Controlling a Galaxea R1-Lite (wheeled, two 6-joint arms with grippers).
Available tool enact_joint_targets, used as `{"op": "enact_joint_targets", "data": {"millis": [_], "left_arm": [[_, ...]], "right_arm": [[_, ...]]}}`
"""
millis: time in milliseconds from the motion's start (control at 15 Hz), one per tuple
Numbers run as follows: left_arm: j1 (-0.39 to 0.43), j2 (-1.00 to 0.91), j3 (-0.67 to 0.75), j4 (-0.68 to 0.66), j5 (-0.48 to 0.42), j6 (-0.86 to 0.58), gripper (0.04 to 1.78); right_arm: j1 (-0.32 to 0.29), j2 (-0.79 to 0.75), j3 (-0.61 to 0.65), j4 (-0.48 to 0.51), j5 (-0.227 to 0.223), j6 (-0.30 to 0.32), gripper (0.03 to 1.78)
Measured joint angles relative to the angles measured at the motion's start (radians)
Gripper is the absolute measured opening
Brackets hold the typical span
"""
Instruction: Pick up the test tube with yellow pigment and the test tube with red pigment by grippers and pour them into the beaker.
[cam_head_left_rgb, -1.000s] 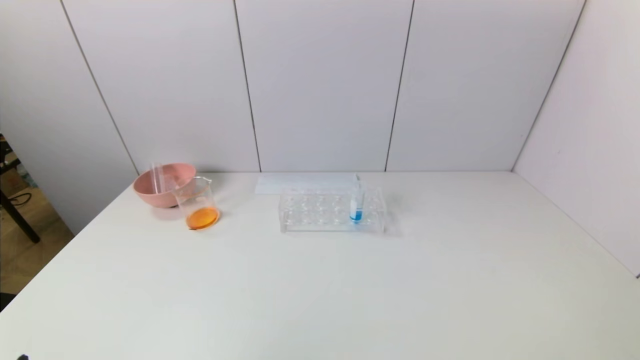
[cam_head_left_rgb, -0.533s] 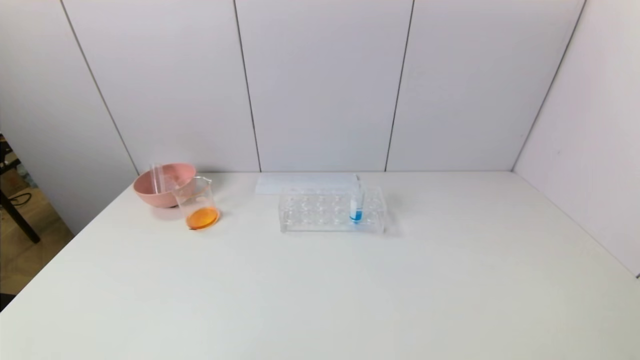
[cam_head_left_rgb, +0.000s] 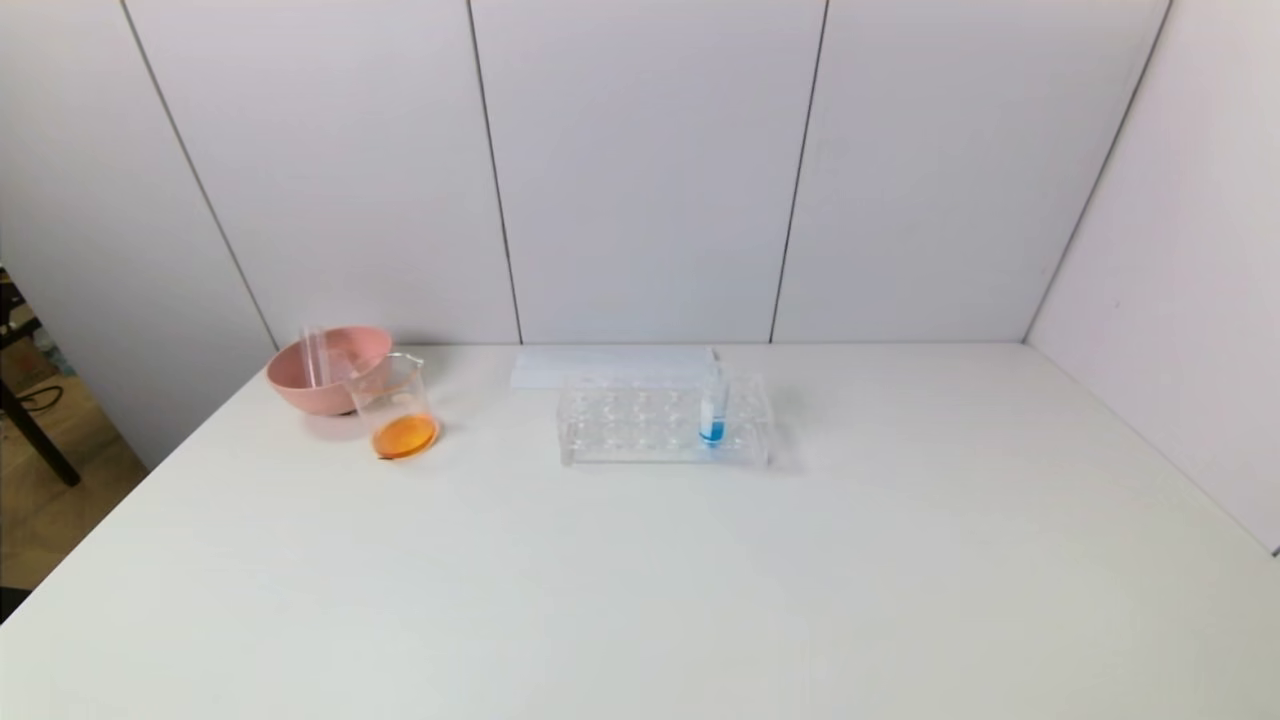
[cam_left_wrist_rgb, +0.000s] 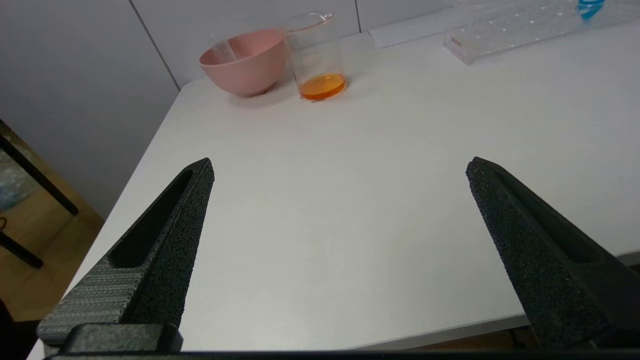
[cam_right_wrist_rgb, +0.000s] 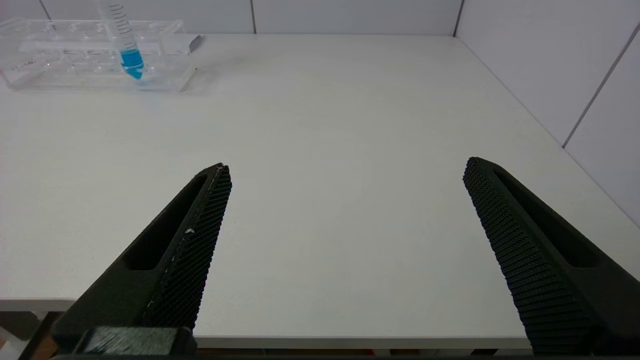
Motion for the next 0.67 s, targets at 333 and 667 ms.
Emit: {"op": "enact_joint_targets", "data": {"millis": [333,667], "left_arm": [[0.0,-0.002,0.0,0.049,0.007,-0.029,1.76],[0.0,-0.002,0.0,0.053,0.013,-0.084,1.76]], "right_arm": [[0.0,0.0,0.0,0.0,0.0,0.0,1.7],[0.0,0.0,0.0,0.0,0.0,0.0,1.7]]}}
